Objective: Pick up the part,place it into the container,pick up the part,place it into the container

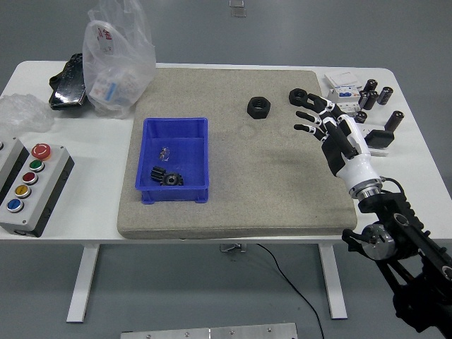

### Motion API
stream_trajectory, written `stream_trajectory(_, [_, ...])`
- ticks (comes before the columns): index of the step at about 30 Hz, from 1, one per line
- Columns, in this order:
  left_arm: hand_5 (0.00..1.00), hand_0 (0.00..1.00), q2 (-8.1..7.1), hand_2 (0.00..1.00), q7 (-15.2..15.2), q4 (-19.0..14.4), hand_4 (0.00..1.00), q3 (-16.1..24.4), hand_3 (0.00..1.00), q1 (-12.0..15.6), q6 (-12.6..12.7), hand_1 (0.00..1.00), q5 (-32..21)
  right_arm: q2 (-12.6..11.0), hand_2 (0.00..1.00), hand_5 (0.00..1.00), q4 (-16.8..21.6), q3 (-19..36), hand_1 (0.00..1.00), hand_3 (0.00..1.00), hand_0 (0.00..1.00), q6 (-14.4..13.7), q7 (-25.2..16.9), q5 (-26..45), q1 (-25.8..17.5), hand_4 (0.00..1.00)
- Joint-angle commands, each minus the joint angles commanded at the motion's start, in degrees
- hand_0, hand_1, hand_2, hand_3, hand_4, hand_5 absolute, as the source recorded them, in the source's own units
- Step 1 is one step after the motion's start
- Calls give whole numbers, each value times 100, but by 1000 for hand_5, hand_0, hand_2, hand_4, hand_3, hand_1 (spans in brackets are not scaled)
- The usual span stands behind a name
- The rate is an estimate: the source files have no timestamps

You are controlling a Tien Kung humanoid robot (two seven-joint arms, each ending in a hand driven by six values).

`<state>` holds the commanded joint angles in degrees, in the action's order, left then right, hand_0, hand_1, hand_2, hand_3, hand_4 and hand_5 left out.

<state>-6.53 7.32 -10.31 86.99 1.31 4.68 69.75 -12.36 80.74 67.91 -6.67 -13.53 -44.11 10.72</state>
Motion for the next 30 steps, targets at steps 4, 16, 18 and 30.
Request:
stream_trajectory(4, [408,679,-21,664,-9,0,847,-6,727,-27,12,655,-2,-13,699,423,46,89,669,682,601,-22,14,-52,-50,720])
stream_trajectory(16, [409,679,-33,664,-20,0,839,-16,722,-39,35,654,-5,-79,699,479,120,358,668,680,610,-72,24,-106,-321,739])
stream_trajectory(18, [409,679,-36,664,-23,0,839,-9,722,-44,39,654,4,-79,699,479,118,385,668,680,610,-78,24,-107,-350,739])
stream_trajectory(30, [399,678,-42,664,-21,0,824,18,715,-38,53,653,27,-94,696,483,153,469,667,678,612,-99,26,-122,-401,737])
